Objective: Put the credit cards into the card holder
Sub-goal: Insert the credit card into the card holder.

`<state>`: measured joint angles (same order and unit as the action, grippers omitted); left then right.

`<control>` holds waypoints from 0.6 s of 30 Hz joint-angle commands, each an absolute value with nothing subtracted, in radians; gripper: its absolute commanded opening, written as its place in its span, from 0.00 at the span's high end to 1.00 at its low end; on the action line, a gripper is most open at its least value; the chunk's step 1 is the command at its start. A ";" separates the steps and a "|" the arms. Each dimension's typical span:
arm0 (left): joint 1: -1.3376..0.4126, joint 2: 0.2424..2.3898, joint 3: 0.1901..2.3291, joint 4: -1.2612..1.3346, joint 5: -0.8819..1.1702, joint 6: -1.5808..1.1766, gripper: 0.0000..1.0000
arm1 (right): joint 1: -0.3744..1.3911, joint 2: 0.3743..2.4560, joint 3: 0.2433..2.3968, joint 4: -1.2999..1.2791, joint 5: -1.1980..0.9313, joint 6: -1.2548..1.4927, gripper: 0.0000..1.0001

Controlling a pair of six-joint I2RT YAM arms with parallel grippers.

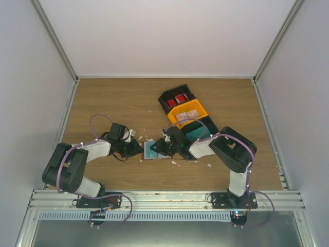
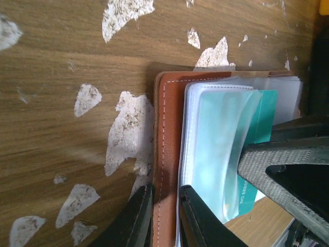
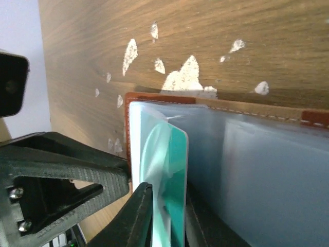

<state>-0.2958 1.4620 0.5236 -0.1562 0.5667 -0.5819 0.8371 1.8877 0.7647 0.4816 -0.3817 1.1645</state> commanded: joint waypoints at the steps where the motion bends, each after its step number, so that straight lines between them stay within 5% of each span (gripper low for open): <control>1: -0.317 1.500 0.480 -0.207 0.582 -0.562 0.81 | 0.857 1.837 0.747 0.383 -0.308 1.141 0.70; 4: -0.317 1.499 0.479 -0.201 0.585 -0.562 0.82 | 0.858 1.776 0.760 0.291 -0.253 1.106 0.54; 8: -0.317 1.499 0.478 -0.194 0.596 -0.559 0.81 | 0.859 1.727 0.788 0.175 -0.197 1.071 0.45; 14: -0.316 1.502 0.481 -0.185 0.610 -0.557 0.80 | 0.866 1.709 0.820 0.049 -0.143 1.039 0.45; 18: -0.317 1.506 0.479 -0.181 0.613 -0.556 0.80 | 0.872 1.737 0.844 0.030 -0.160 1.017 0.56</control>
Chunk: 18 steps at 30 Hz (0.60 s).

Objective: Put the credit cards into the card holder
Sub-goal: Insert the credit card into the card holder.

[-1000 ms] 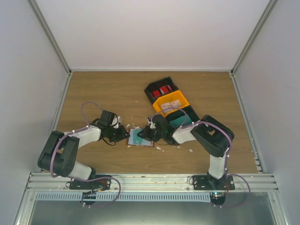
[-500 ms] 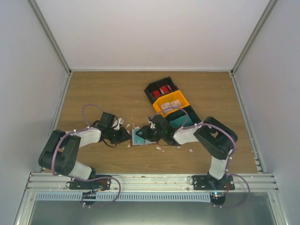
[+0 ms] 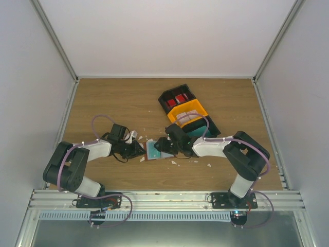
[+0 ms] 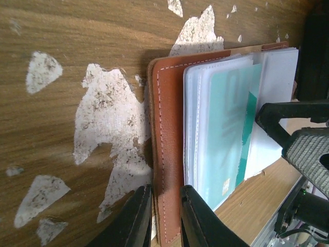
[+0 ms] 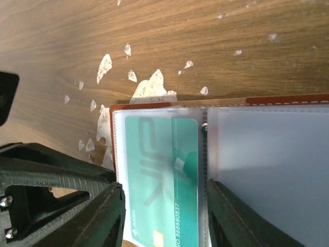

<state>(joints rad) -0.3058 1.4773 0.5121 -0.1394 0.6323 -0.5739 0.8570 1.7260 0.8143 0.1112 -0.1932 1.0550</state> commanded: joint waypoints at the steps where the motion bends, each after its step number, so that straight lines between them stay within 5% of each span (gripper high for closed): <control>1: -0.316 1.507 0.480 -0.180 0.614 -0.557 0.80 | 0.874 1.745 0.849 0.030 -0.164 1.013 0.61; 18: -0.317 1.517 0.473 -0.160 0.625 -0.557 0.81 | 0.876 1.806 0.863 0.127 -0.294 0.976 0.90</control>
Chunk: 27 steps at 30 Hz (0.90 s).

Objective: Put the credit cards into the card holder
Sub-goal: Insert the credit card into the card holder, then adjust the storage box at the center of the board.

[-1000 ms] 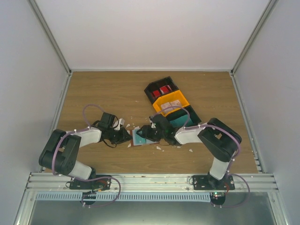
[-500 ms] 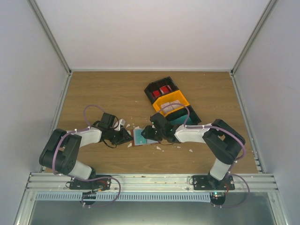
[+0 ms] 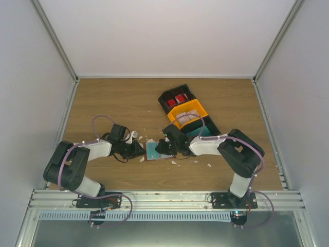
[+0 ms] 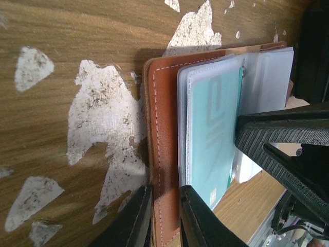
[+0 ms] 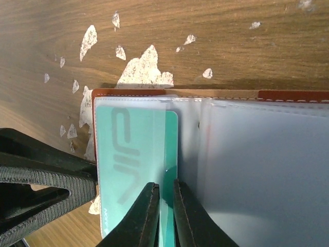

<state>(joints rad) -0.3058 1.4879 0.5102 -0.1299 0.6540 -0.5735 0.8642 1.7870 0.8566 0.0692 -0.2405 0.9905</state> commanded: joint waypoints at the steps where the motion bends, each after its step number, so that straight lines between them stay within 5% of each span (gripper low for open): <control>1: -0.317 1.516 0.473 -0.159 0.625 -0.557 0.81 | 0.876 1.804 0.860 0.131 -0.300 0.976 0.89; 5: -0.317 1.498 0.472 -0.161 0.614 -0.565 0.81 | 0.876 1.763 0.859 0.090 -0.253 0.964 0.83; 11: -0.318 1.391 0.483 -0.182 0.554 -0.585 0.75 | 0.873 1.633 0.882 -0.063 -0.101 0.898 0.60; 27: -0.317 1.257 0.448 -0.188 0.519 -0.647 0.46 | 0.773 1.571 0.804 -0.289 0.056 0.835 0.47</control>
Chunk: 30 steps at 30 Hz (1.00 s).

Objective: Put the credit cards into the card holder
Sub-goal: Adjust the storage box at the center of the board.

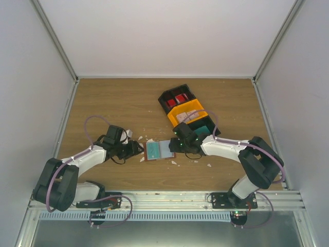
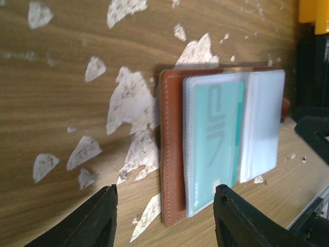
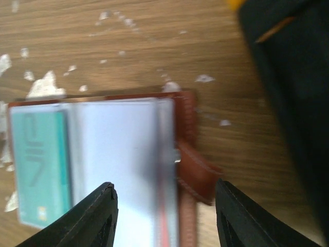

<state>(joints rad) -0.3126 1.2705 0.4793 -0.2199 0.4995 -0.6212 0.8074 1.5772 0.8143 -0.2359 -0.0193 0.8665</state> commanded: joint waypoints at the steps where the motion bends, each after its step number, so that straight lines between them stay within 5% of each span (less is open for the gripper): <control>1: -0.317 1.260 0.442 -0.181 0.530 -0.652 0.45 | 0.763 1.573 0.805 -0.301 0.073 0.831 0.46; 10: -0.317 1.292 0.417 -0.128 0.591 -0.692 0.36 | 0.714 1.566 0.819 -0.364 0.188 0.813 0.39; 30: -0.316 1.323 0.383 -0.042 0.618 -0.753 0.36 | 0.830 1.625 0.831 -0.265 -0.015 0.752 0.31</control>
<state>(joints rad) -0.3126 1.2873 0.3988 -0.0853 0.5930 -0.7498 0.8257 1.6176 0.8627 -0.3122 0.0196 0.7136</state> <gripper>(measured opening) 0.639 0.688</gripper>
